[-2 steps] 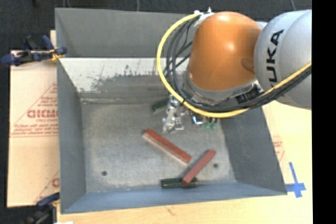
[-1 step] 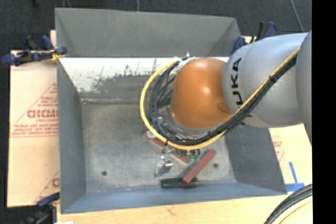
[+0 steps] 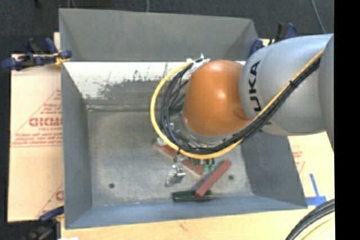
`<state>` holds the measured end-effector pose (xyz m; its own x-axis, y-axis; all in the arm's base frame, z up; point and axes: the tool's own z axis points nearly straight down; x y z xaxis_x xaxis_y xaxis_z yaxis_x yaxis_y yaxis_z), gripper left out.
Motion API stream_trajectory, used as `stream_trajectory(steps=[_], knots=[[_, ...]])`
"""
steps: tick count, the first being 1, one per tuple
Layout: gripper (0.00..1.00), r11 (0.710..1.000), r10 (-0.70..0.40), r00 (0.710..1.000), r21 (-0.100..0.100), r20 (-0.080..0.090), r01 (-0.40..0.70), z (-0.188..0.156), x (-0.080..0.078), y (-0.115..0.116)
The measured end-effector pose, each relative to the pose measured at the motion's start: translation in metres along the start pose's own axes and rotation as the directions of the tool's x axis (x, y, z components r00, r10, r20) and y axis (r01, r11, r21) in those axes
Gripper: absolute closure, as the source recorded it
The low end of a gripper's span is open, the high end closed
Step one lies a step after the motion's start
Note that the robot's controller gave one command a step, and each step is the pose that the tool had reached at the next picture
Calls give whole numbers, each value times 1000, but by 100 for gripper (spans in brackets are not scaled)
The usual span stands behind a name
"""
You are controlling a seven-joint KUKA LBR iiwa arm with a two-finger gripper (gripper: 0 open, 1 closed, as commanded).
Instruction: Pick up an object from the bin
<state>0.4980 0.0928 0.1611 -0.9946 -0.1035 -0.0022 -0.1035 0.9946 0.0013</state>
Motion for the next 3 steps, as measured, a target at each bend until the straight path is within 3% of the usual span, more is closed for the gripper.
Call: stream_trajectory(steps=[1, 2, 3], knots=[[0, 999, -35, 999, 0, 6, 35, 26, 13, -38], [0, 983, -185, 983, 3, -2, 185, 40, -1, -68], [100, 981, 195, 981, -2, -9, -195, 66, -31, -113]])
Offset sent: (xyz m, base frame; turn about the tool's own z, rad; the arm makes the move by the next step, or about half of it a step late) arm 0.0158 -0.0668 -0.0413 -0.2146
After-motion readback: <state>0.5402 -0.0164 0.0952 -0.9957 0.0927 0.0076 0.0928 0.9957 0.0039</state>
